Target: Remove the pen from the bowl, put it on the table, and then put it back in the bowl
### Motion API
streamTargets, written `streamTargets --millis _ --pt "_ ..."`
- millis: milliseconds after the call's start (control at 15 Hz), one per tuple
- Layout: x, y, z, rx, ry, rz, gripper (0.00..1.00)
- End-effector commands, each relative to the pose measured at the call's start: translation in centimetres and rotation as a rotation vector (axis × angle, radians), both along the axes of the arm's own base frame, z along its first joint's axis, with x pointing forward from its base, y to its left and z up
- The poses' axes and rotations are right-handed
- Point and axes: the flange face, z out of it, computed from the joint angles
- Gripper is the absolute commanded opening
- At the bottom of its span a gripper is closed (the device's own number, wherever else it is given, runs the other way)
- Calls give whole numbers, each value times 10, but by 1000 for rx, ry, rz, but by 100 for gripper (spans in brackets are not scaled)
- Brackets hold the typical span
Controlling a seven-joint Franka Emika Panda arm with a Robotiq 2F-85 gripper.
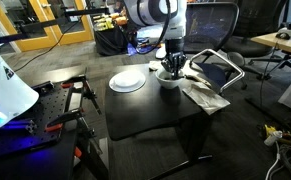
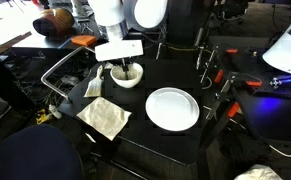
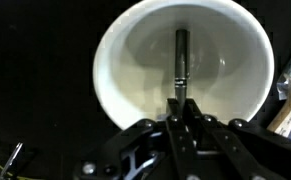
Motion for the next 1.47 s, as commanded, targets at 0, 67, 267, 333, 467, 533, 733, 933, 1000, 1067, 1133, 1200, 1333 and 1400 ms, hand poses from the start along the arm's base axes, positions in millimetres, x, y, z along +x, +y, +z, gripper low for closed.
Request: streamTargets --millis 0,67,267,333,467,533,733,933,1000,1067,1133,1200,1333,1400 --pt "-1 3 19 -9 -14 -2 3" --pt "-2 4 25 -10 -23 1 3" --pt "-7 4 47 -5 -54 14 3" --pt "-8 3 56 -8 -64 15 3" --pt "-13 -2 73 -13 -81 21 3" --pt "-16 -5 81 -19 -86 29 3" --pt "-31 -19 103 -18 -100 79 3" --pt "-50 -31 122 8 -112 139 3" --pt "-56 -34 126 19 -114 158 3" --pt "-63 -38 129 38 -110 189 3" --pt "-69 -43 130 51 -101 209 3" --pt "-75 -47 129 64 -89 222 3" --pt "-88 -55 123 90 -52 240 3" --pt "-93 -59 119 99 -34 240 3"
